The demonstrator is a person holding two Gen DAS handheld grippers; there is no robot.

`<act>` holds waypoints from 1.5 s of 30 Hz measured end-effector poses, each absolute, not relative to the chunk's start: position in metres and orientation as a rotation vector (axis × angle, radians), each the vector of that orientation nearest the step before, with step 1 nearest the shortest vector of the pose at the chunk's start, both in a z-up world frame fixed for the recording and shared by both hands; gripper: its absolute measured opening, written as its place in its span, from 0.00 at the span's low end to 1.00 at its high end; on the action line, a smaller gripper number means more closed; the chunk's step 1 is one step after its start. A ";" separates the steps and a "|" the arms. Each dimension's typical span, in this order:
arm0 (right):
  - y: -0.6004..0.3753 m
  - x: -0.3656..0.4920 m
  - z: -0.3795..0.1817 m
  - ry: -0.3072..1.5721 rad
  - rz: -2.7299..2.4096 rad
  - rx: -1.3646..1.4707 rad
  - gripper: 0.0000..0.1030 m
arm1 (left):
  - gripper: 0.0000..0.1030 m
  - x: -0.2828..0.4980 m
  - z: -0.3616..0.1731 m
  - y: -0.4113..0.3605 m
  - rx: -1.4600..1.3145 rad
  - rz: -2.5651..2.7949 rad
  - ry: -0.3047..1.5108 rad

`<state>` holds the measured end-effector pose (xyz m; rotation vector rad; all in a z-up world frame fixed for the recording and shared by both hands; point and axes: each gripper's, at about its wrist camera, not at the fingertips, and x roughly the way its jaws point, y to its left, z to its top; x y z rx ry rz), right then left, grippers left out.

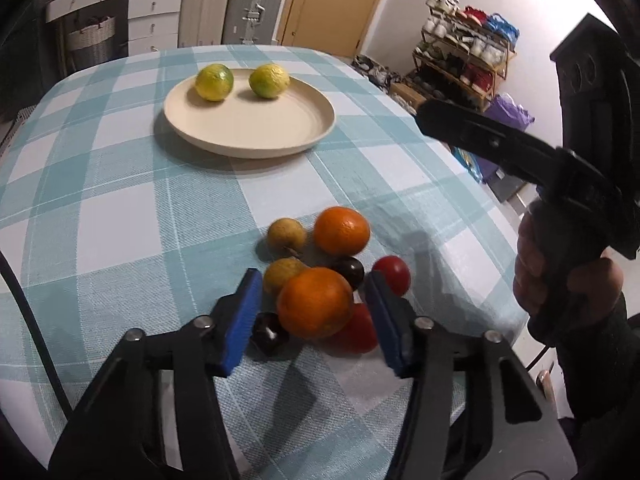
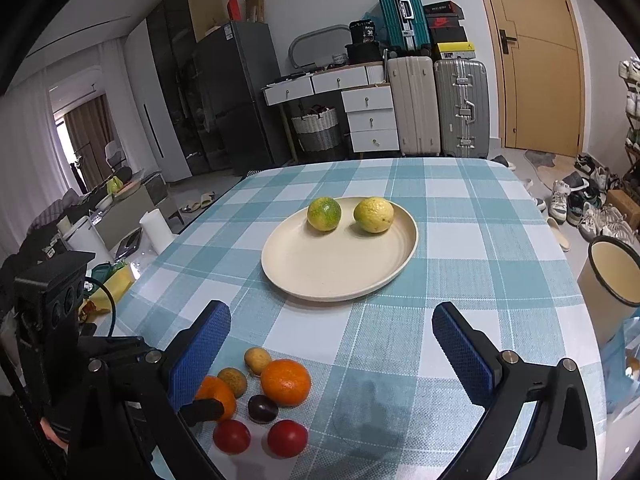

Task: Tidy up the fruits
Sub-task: 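Grasp the large orange with the left gripper and lift it, then grasp a second orange with the right gripper while left gripper holds its orange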

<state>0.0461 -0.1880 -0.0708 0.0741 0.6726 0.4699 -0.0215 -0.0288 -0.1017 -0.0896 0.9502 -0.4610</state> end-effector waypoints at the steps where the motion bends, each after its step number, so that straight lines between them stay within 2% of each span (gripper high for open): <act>1: -0.189 0.046 -0.071 0.674 0.469 0.076 1.00 | 0.42 -0.021 -0.103 -0.031 -0.080 -0.465 0.959; 3: -0.190 0.046 -0.072 0.674 0.467 0.078 1.00 | 0.37 -0.020 -0.105 -0.034 -0.063 -0.465 0.975; 7: -0.191 0.046 -0.074 0.684 0.467 0.086 1.00 | 0.36 -0.017 -0.105 -0.032 -0.073 -0.471 0.996; 21: -0.186 0.050 -0.091 0.749 0.517 0.103 1.00 | 0.36 -0.012 -0.095 -0.019 -0.139 -0.489 1.000; 39: -0.166 0.052 -0.130 0.876 0.625 0.121 0.99 | 0.36 0.009 -0.072 0.051 -0.310 -0.387 0.956; 42: -0.160 0.052 -0.133 0.880 0.630 0.096 0.96 | 0.36 0.008 -0.072 0.051 -0.308 -0.392 0.958; 45: -0.157 0.053 -0.136 0.898 0.638 0.090 0.87 | 0.36 0.007 -0.075 0.049 -0.312 -0.394 0.961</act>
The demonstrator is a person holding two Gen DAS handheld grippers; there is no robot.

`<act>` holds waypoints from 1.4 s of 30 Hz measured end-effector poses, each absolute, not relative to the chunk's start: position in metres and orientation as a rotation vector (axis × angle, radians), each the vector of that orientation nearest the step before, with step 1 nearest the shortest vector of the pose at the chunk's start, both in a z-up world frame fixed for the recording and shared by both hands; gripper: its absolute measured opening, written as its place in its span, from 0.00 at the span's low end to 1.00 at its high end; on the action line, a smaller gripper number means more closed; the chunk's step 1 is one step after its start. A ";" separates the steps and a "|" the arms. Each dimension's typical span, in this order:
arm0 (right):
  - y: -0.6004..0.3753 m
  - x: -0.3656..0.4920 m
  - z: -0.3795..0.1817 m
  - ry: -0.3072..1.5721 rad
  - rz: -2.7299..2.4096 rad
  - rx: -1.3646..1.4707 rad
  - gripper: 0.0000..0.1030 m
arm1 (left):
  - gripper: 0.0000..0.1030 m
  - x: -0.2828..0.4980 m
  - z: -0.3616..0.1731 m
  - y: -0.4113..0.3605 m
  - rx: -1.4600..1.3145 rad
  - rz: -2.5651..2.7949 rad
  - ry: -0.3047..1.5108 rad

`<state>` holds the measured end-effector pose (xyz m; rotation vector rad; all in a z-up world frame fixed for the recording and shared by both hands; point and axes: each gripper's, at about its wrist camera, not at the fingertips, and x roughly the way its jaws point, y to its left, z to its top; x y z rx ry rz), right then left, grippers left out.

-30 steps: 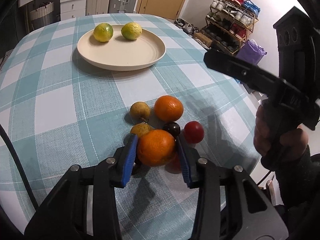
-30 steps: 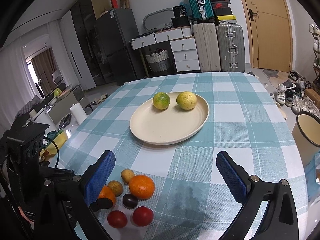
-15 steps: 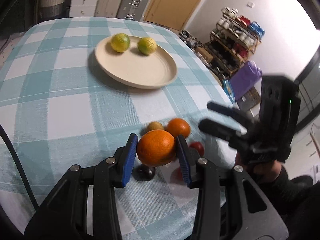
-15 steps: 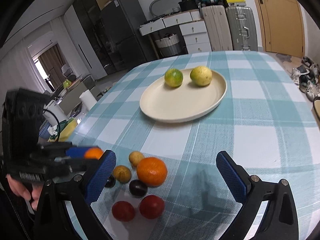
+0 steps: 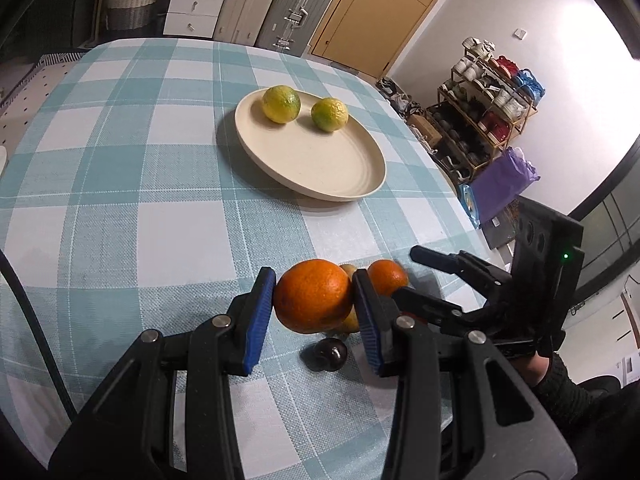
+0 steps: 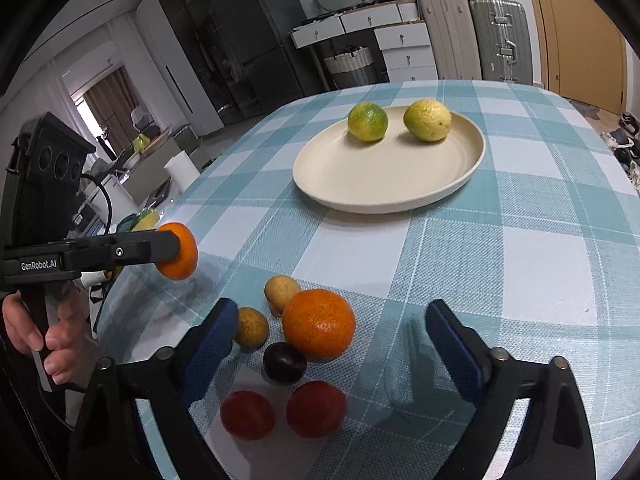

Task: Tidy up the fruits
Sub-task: 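Grasp a second orange with the right gripper while left gripper holds its orange, then carry both held oranges over the plate beside the citrus and lower them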

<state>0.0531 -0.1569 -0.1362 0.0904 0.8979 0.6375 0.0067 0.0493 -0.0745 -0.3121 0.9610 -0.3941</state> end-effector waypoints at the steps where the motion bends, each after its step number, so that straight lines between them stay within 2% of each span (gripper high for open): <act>1: -0.156 0.054 -0.138 0.908 0.643 0.090 0.83 | 0.36 0.007 -0.075 0.049 -0.314 -0.395 0.961; 6: -0.154 0.057 -0.143 0.936 0.639 0.091 0.77 | 0.36 0.007 -0.077 0.050 -0.327 -0.390 0.965; 9: -0.155 0.059 -0.146 0.954 0.655 0.112 0.62 | 0.36 0.007 -0.079 0.051 -0.327 -0.388 0.968; 10: -0.154 0.060 -0.148 0.964 0.668 0.120 0.53 | 0.36 0.007 -0.079 0.051 -0.328 -0.387 0.969; 14: -0.153 0.060 -0.150 0.973 0.694 0.141 0.40 | 0.36 0.008 -0.080 0.052 -0.337 -0.385 0.971; 25: -0.155 0.061 -0.140 0.937 0.681 0.139 0.39 | 0.36 0.030 -0.073 0.054 -0.340 -0.385 0.959; 42: -0.159 0.116 -0.098 0.813 0.661 0.164 0.39 | 0.36 0.132 -0.060 0.044 -0.311 -0.338 0.939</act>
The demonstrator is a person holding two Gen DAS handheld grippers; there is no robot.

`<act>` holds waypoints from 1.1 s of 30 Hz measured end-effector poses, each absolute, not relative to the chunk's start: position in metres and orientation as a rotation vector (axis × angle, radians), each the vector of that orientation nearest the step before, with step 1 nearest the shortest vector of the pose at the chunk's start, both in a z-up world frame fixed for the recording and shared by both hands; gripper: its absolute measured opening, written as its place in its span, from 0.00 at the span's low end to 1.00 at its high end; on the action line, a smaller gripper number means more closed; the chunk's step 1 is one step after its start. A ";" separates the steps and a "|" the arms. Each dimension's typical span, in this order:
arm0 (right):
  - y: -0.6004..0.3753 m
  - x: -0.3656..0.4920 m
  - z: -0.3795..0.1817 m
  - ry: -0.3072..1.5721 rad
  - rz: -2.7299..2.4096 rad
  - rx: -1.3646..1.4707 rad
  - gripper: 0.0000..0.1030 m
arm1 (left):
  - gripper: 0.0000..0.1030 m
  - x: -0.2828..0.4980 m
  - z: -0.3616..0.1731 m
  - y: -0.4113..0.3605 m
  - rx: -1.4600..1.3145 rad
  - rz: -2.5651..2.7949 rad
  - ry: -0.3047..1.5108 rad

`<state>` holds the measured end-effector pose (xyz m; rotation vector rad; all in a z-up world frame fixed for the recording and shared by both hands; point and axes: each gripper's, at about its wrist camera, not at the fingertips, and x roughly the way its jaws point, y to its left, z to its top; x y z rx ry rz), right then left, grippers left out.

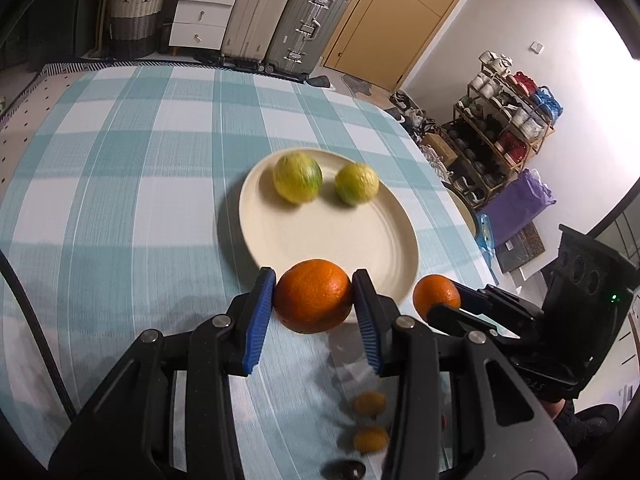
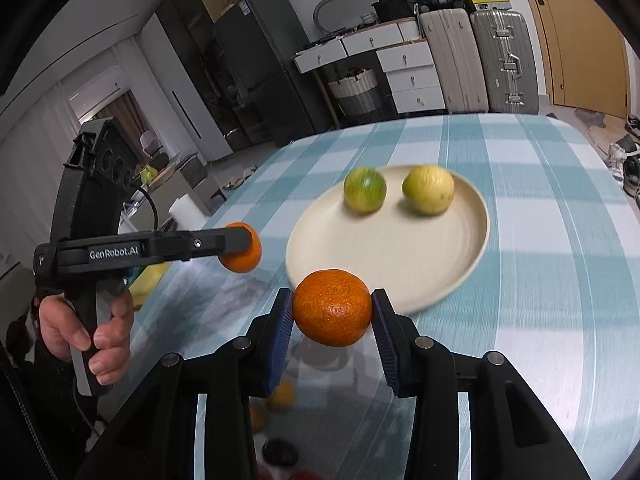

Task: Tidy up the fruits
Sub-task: 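Carry both held oranges over the plate beside the citrus and lower them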

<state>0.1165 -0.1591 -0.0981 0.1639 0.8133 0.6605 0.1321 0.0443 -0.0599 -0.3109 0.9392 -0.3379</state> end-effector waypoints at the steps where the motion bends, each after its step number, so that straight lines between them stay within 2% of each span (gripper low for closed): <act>1: -0.158 0.122 -0.097 0.811 0.659 0.164 0.39 | 0.36 0.140 -0.060 0.043 -0.307 -0.334 0.939; 14: -0.141 0.191 -0.093 0.789 0.606 0.121 0.39 | 0.36 0.204 -0.082 0.047 -0.315 -0.292 0.963; 33: -0.117 0.229 -0.120 0.842 0.549 0.046 0.39 | 0.36 0.237 -0.104 0.049 -0.333 -0.296 0.986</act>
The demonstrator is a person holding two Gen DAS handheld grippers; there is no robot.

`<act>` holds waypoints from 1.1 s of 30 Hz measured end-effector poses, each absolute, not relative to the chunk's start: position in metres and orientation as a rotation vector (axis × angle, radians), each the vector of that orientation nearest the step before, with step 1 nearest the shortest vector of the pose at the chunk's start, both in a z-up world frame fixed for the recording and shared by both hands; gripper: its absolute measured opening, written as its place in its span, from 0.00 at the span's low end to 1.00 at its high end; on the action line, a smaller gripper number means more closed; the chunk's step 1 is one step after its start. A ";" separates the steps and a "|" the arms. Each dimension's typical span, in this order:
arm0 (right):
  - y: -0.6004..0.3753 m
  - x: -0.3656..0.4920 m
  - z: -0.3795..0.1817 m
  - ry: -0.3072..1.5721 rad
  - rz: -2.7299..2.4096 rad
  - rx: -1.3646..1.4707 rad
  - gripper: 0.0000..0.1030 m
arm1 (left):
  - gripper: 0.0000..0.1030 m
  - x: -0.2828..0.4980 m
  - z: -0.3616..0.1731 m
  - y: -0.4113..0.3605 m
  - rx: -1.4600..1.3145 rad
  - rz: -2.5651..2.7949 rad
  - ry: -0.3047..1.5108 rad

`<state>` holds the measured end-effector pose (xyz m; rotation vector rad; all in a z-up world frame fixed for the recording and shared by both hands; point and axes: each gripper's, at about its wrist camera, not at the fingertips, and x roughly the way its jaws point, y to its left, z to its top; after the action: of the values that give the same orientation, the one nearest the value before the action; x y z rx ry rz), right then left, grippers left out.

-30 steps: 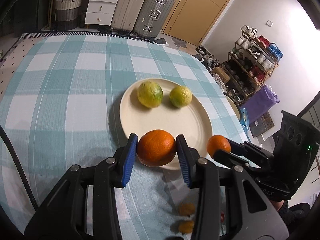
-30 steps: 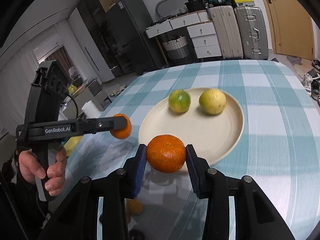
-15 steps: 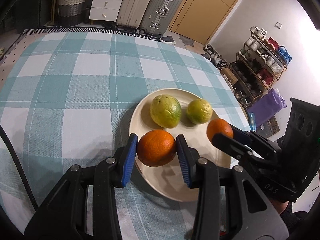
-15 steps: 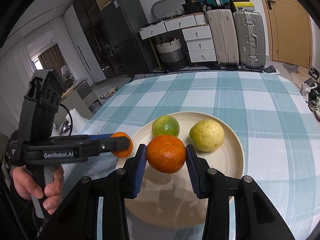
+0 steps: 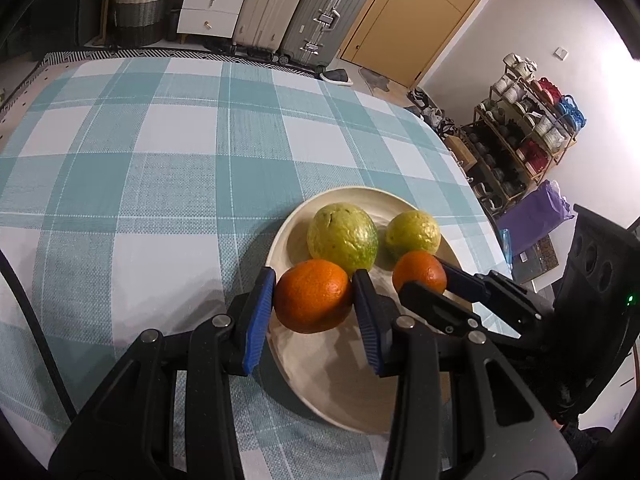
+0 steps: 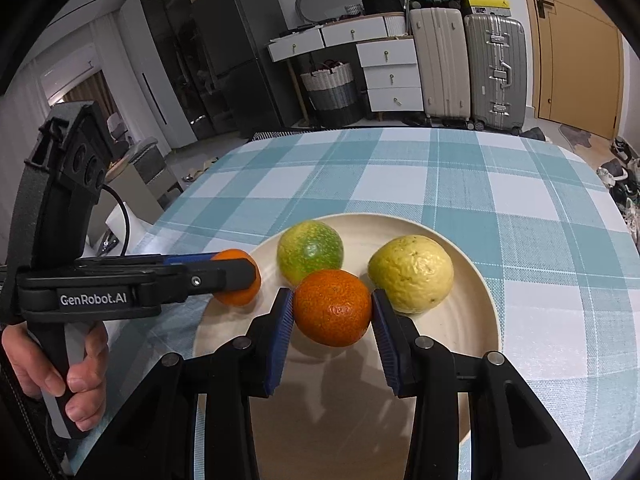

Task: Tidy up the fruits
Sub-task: 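Carry both held oranges over the plate beside the citrus and lower them, then open both grippers to release the oranges onto the plate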

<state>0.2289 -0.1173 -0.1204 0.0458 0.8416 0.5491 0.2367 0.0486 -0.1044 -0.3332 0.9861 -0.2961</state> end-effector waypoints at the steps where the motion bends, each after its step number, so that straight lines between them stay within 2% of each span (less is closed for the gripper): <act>1: -0.118 0.230 -0.121 0.843 0.547 0.049 0.39 | 0.36 0.238 -0.105 0.049 -0.338 -0.298 0.988; 6: -0.117 0.235 -0.123 0.843 0.545 0.057 0.39 | 0.36 0.241 -0.108 0.048 -0.377 -0.320 0.993; 9: -0.118 0.235 -0.121 0.833 0.548 0.065 0.44 | 0.36 0.240 -0.101 0.046 -0.358 -0.318 0.958; 11: -0.121 0.230 -0.116 0.800 0.550 0.073 0.50 | 0.36 0.239 -0.096 0.044 -0.327 -0.301 0.950; 19: -0.139 0.215 -0.093 0.732 0.519 0.104 0.52 | 0.36 0.224 -0.078 0.050 -0.334 -0.280 0.928; 23: -0.146 0.205 -0.089 0.724 0.499 0.104 0.60 | 0.36 0.209 -0.068 0.049 -0.319 -0.272 0.918; 27: -0.151 0.192 -0.085 0.719 0.491 0.108 0.62 | 0.36 0.190 -0.058 0.044 -0.283 -0.249 0.898; 28: -0.152 0.187 -0.084 0.717 0.491 0.109 0.64 | 0.39 0.183 -0.055 0.042 -0.273 -0.238 0.893; 31: -0.155 0.175 -0.080 0.701 0.489 0.112 0.75 | 0.42 0.168 -0.052 0.036 -0.241 -0.177 0.880; 33: -0.158 0.166 -0.077 0.683 0.485 0.116 0.79 | 0.43 0.159 -0.050 0.031 -0.223 -0.171 0.873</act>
<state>0.1660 -0.1576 -0.0769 0.1158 0.6827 0.4849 0.1586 0.0305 -0.0499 -0.2226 0.8731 -0.1712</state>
